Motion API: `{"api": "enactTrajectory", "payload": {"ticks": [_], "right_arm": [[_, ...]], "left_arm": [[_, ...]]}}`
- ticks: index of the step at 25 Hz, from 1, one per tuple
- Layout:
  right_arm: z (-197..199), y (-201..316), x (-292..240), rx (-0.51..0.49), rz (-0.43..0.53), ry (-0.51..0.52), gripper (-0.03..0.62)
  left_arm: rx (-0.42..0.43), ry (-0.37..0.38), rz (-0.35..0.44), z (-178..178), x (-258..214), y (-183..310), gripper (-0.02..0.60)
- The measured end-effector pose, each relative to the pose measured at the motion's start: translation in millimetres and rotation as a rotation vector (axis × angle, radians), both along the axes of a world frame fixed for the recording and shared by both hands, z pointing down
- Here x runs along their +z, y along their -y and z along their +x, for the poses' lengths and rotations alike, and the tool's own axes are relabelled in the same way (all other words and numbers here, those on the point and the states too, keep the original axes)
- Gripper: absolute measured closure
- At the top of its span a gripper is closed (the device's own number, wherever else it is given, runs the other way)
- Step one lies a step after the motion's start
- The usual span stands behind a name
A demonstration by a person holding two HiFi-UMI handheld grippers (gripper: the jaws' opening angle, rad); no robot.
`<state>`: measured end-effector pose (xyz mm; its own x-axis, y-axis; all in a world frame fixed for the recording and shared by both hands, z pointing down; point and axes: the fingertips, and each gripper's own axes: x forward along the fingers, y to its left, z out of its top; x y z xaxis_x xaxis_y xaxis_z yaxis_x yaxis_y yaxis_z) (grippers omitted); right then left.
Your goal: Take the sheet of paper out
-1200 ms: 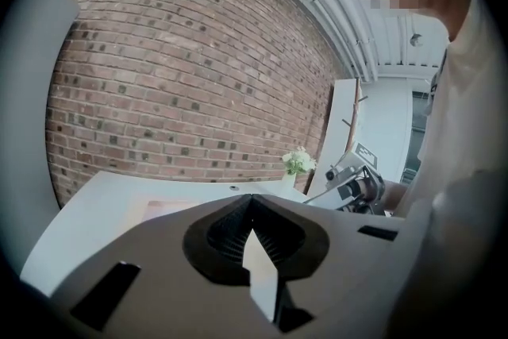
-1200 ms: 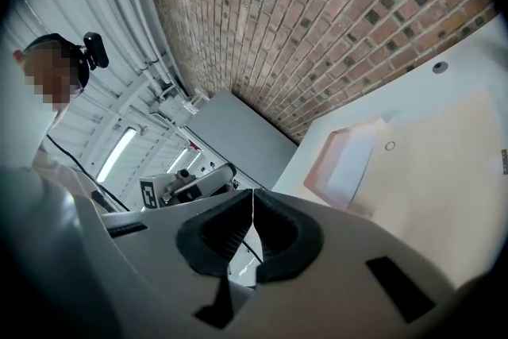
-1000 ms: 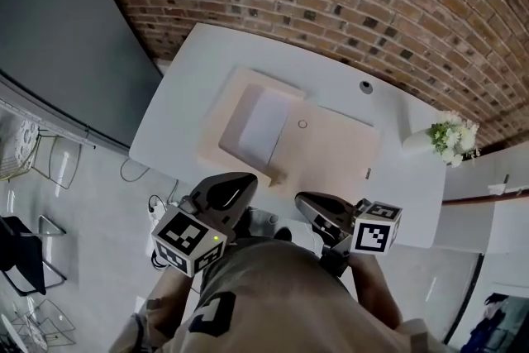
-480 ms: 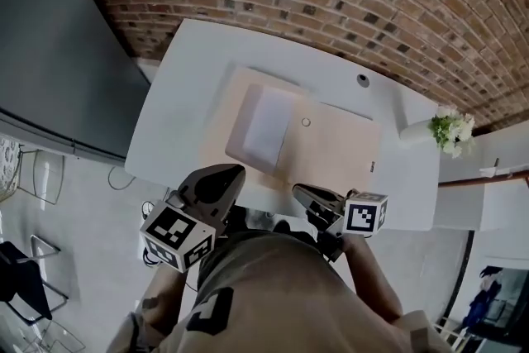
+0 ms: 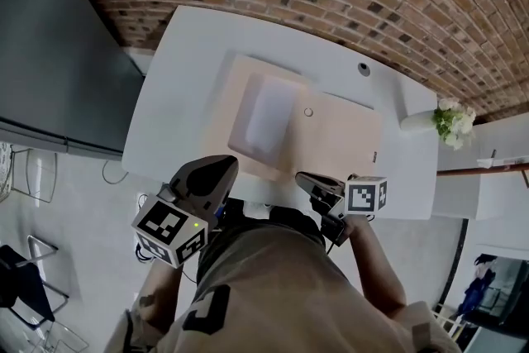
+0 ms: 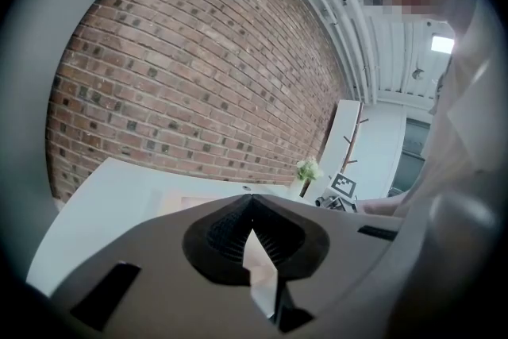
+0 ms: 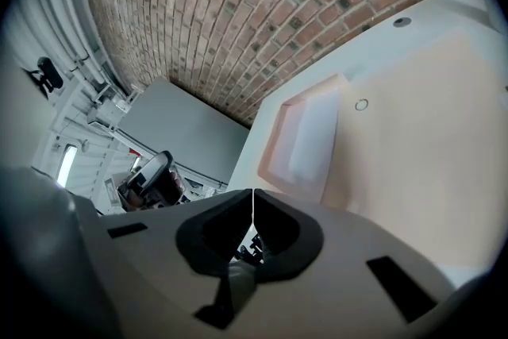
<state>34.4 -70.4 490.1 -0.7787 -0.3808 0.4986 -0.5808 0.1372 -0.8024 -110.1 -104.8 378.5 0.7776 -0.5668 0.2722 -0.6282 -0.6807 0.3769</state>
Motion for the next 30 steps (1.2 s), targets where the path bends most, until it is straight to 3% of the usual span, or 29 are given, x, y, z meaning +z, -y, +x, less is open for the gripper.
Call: {"api": "enactTrajectory", "payload": {"ticks": [7,11,12,14,15,20,30], "right_arm": [[9,11,28,-0.050,-0.053,0.003,0.569],[14,19,47,-0.039,-0.116,0.091,0.566],[13,22,50,-0.028,-0.136,0.121,0.547],[8,30,56,-0.001,-0.184,0.204,0.331],[6,34,57,0.020,-0.209,0.253,0.313],[15,55,70,0.123,-0.282,0.402,0.267],[1,67,100,0.092,-0.351,0.345,0.235]], "left_arm": [[-0.047,0.031,0.003,0,-2,-1,0.568],[-0.042,0.043,-0.004,15,-5,1,0.568],[-0.036,0.048,-0.008,19,-5,1,0.568],[-0.030,0.062,-0.017,25,-4,1,0.568],[-0.031,0.069,-0.023,27,-3,1,0.568],[-0.020,0.093,-0.056,42,6,2,0.568],[-0.008,0.093,-0.070,45,14,5,0.568]]}}
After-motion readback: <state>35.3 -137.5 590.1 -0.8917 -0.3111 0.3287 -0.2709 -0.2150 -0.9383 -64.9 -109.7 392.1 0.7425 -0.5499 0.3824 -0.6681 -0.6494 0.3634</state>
